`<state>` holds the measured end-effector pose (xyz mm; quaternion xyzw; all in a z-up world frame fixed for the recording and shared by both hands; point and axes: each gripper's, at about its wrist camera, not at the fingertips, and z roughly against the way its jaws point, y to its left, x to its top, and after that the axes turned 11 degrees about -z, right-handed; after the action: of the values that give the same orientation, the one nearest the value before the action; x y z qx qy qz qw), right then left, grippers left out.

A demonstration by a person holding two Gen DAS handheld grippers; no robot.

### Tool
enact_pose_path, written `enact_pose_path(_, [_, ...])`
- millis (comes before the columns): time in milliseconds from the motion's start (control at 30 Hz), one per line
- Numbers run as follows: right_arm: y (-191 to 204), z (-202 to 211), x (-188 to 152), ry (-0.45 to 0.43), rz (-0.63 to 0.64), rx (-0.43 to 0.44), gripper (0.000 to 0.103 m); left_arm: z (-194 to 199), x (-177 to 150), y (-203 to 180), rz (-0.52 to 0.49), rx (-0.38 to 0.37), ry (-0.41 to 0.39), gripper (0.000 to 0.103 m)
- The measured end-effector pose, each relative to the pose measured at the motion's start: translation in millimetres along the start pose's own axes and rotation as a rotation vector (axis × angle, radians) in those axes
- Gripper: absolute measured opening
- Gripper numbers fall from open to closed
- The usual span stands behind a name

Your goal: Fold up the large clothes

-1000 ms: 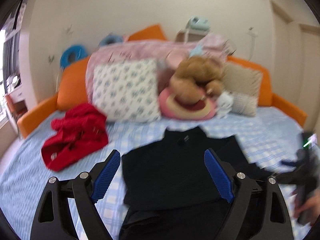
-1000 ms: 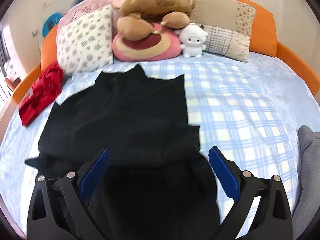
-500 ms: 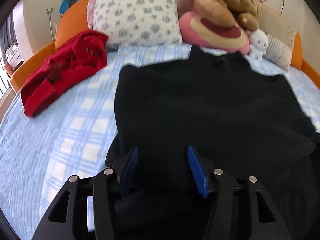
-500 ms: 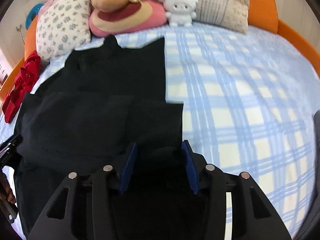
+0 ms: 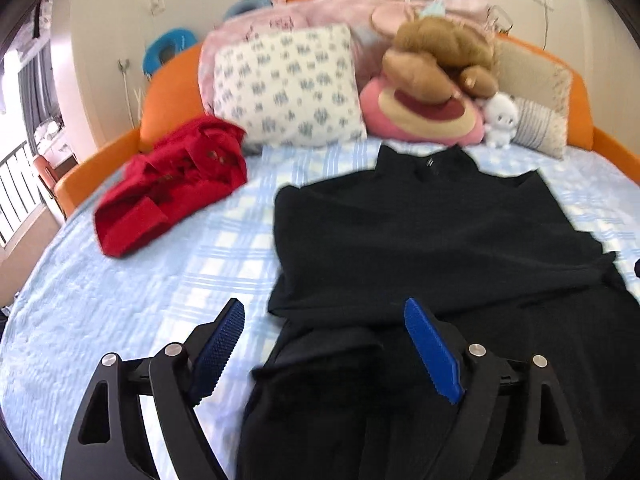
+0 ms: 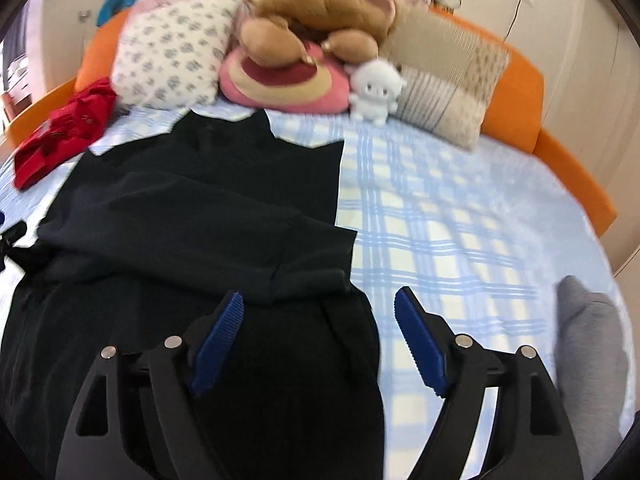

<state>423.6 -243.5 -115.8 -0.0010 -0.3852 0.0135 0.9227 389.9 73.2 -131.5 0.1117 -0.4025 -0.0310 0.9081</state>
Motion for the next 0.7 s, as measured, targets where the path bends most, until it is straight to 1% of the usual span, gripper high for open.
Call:
enact_pose_path(33, [-0.2,10.5,-3.7,-0.011,-0.002,0.003,0.081,18.1,-2.4,1.3,0.007,0.0,-0.022,0.084])
enact_pose_path(100, [-0.8,38.8,-16.0,-0.04,-0.007,0.01,0.082,41.6,-7.0,3.2,0.016,-0.002,-0.044,0.086])
enact_pose_path(167, [-0.8,61.5,-27.4,-0.058,-0.016,0.025,0.083,67.0,-12.6,4.0,0.016,0.005,-0.066,0.089])
enact_pose_path(267, [-1.4,89.0,-44.9,-0.06,-0.022,0.044,0.085,104.0,-24.0,3.3,0.014,0.002,-0.096,0.091])
enact_pose_path(333, [-1.8,104.0,-57.1,-0.055,-0.027,0.055,0.086,119.4,-30.5,3.8,0.008,-0.002,-0.103,0.092])
enact_pose_path(533, [-7.8,135.1,-100.3,-0.018,-0.033,0.062,0.087,159.7,-68.1,12.0,0.023,-0.054,-0.087,0.092])
enact_pose_path(600, [-10.9,140.2,-113.3,0.0,-0.034,0.063,0.087,168.6,-88.9,18.5,0.027,-0.097,-0.065,0.092])
enact_pose_path(700, [-17.0,151.6,-137.3,0.027,-0.038,0.06,0.087,171.4,-119.9,29.5,0.03,-0.128,-0.009,0.092])
